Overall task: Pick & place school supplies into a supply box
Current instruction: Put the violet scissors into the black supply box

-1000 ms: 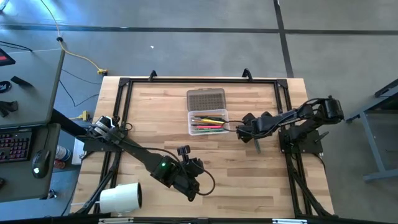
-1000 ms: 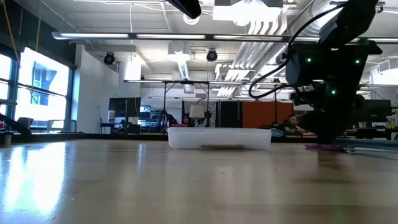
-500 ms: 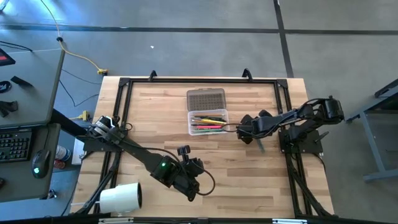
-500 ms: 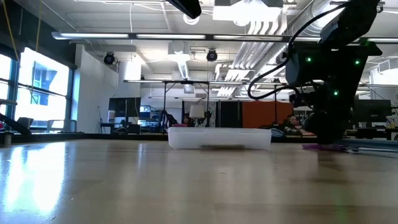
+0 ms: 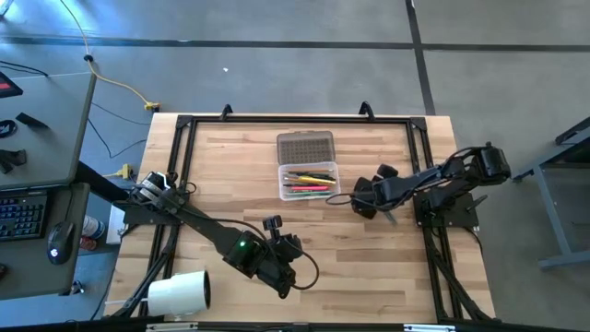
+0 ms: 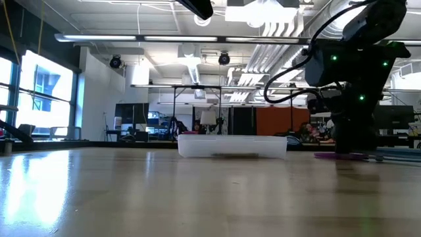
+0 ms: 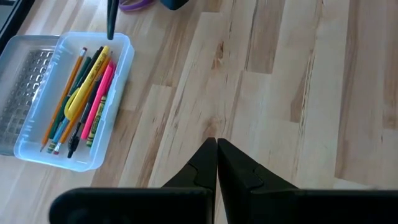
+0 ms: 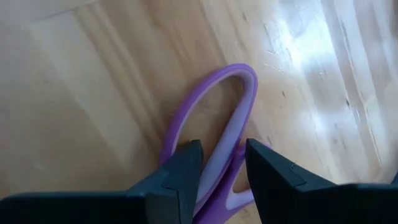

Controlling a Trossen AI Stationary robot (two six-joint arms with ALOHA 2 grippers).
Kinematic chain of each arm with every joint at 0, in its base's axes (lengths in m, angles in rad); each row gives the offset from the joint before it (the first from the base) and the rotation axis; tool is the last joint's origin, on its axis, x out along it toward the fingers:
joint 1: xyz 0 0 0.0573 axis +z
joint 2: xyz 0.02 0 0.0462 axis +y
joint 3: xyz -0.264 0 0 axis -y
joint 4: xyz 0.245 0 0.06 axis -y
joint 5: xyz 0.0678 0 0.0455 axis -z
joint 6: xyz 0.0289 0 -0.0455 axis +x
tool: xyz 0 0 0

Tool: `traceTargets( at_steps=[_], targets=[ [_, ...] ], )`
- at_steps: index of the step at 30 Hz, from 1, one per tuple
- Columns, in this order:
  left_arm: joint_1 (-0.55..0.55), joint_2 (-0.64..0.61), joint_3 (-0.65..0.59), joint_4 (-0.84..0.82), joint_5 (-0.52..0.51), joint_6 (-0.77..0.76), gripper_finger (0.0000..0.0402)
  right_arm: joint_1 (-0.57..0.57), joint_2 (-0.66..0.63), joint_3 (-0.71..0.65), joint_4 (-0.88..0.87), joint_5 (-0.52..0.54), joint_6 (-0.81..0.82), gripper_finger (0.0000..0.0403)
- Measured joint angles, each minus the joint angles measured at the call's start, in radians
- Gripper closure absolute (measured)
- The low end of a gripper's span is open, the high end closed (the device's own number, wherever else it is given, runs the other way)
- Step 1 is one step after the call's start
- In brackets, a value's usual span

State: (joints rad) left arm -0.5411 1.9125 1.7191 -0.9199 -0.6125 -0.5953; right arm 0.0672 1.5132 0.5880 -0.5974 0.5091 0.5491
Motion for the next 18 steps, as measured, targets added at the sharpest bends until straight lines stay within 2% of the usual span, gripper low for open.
traceTargets(
  at_steps=[3,11,18],
  targets=[
    [0.000,0.000,0.000,0.000,0.000,0.000,0.0355,0.013,-0.026,-0.001,-0.009,-0.031,0.000,0.0284],
    [0.000,0.000,0.000,0.003,0.000,0.000,0.0355,0.050,-0.208,-0.002,0.001,-0.221,0.055,0.0284],
    [0.000,0.000,0.000,0.008,0.000,-0.003,0.0355,0.094,-0.253,-0.002,0.074,-0.233,-0.016,0.0284]
  ],
)
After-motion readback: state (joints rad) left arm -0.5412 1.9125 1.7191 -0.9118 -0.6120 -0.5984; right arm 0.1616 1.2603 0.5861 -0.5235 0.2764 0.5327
